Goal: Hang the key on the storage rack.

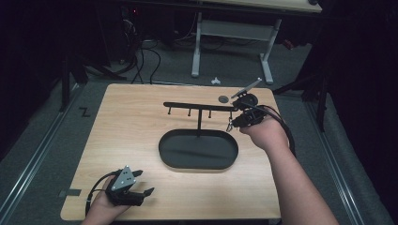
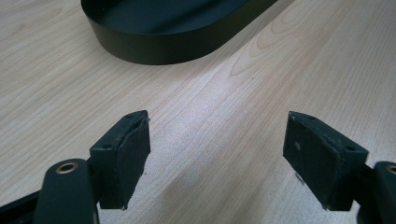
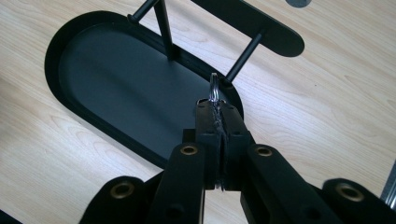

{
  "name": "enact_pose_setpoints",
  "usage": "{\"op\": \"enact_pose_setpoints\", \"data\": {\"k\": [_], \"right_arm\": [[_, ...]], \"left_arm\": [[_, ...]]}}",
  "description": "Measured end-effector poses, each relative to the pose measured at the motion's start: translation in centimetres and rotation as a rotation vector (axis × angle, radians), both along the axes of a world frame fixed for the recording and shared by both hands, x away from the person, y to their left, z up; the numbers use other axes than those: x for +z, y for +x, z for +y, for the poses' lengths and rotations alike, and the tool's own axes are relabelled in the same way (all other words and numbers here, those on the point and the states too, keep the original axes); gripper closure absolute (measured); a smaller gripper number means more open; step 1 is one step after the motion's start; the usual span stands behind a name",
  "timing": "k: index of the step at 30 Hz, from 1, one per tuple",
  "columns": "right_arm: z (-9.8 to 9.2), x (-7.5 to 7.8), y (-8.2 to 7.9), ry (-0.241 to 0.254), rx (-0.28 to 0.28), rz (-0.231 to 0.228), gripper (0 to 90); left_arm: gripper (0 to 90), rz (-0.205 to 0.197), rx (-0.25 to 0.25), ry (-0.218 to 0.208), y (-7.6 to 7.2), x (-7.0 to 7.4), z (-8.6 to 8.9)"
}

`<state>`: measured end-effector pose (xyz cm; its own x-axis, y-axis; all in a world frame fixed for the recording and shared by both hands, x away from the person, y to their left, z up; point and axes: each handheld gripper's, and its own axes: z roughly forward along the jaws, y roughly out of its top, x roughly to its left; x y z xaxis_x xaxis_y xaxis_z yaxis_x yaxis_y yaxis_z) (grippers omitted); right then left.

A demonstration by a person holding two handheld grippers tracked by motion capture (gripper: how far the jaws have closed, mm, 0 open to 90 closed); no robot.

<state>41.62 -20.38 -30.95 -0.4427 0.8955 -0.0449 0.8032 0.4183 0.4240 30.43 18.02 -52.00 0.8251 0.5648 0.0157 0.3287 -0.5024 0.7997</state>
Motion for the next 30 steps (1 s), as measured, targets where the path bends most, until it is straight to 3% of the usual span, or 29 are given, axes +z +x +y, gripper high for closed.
{"op": "enact_pose_setpoints", "data": {"k": [30], "right_arm": [[-0.7,-0.6,2.0,0.004,-0.047,-0.023,87.7]], "left_arm": [[23.5,0.01,-0.007,0.005,0.0,-0.1,0.0]]}}
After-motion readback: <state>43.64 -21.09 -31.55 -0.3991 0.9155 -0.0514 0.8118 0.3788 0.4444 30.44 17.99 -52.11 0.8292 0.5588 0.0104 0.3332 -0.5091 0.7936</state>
